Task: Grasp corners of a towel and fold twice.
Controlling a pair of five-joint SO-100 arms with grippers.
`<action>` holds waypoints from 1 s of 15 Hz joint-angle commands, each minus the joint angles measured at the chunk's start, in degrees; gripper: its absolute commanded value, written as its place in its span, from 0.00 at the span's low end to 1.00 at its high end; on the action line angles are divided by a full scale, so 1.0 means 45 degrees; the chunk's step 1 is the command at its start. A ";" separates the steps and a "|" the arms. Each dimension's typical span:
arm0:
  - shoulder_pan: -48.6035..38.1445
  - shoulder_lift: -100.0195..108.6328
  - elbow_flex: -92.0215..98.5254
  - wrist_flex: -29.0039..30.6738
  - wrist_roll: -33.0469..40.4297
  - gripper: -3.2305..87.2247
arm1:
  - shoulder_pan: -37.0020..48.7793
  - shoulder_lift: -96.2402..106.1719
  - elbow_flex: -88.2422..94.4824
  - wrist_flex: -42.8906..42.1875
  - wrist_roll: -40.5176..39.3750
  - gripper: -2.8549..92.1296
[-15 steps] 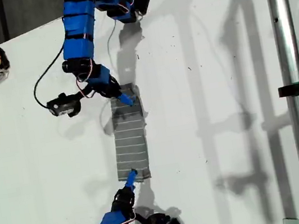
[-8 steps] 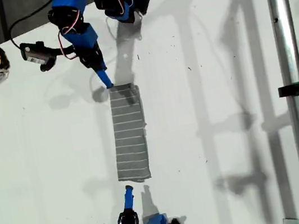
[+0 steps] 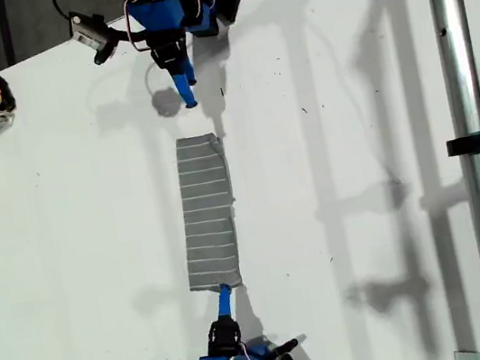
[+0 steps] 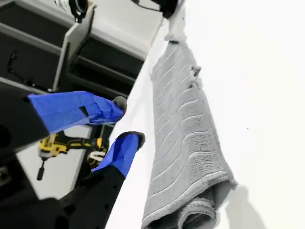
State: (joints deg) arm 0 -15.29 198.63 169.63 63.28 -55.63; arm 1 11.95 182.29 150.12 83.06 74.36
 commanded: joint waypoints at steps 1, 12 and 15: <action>0.0215 0.0098 0.0547 -0.0781 0.0273 0.09 | 0.0000 0.0195 -0.0020 0.0137 0.0117 0.38; 0.0664 0.0098 0.0781 -0.0801 -0.0195 0.11 | 0.1719 -1.9648 -0.7305 -0.7754 -0.1445 0.42; 0.0684 0.0098 0.0684 -0.0664 -0.0195 0.10 | 0.1914 -2.1660 -0.8438 -0.8086 -0.1484 0.42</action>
State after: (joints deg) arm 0 -12.74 198.81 175.52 60.47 -56.25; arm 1 19.95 86.48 116.81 47.55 68.38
